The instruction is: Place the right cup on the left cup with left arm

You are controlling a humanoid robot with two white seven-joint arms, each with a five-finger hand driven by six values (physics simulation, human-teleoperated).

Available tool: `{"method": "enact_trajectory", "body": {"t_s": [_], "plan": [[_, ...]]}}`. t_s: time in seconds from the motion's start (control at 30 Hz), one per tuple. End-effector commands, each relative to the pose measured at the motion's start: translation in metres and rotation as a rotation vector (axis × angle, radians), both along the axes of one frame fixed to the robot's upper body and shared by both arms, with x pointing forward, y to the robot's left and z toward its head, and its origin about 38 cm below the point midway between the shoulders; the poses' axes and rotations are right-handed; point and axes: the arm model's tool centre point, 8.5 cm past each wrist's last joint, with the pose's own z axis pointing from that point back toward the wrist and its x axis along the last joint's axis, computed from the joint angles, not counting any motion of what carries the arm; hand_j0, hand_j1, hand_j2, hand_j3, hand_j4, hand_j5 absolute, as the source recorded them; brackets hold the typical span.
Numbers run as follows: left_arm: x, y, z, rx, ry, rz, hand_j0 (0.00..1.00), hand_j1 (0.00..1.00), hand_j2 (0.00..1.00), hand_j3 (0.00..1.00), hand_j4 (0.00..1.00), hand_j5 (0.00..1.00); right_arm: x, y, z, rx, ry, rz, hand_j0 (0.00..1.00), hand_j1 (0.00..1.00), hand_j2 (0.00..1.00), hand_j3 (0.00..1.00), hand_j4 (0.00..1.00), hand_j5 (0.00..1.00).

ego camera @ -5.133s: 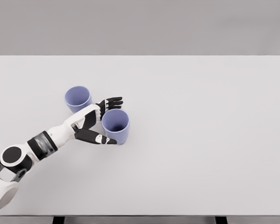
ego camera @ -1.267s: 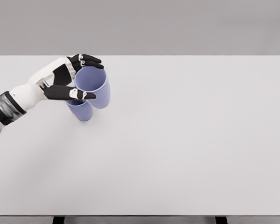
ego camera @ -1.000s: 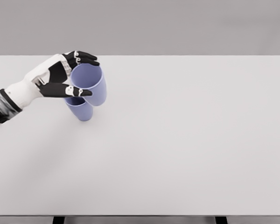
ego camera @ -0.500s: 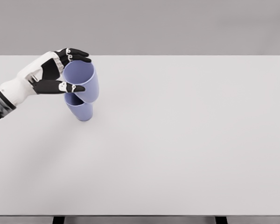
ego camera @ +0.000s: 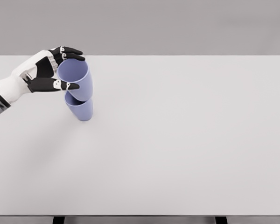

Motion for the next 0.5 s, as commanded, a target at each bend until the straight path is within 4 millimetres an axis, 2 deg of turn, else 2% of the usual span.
{"method": "enact_trajectory", "body": {"t_s": [0.0,0.47], "plan": [[0.0010,0.0029,-0.0011,0.000,0.011,0.008,0.69,0.69,0.69,0.69,0.69,0.69,0.0000,-0.0001,0.0000,0.000,0.000,0.000,1.00,1.00,1.00,1.00,1.00,1.00],[0.0039,0.0083,-0.0050,0.003,0.025,0.026,0.69,0.69,0.69,0.69,0.69,0.69,0.0000,-0.0001,0.0000,0.000,0.000,0.000,1.00,1.00,1.00,1.00,1.00,1.00]]}}
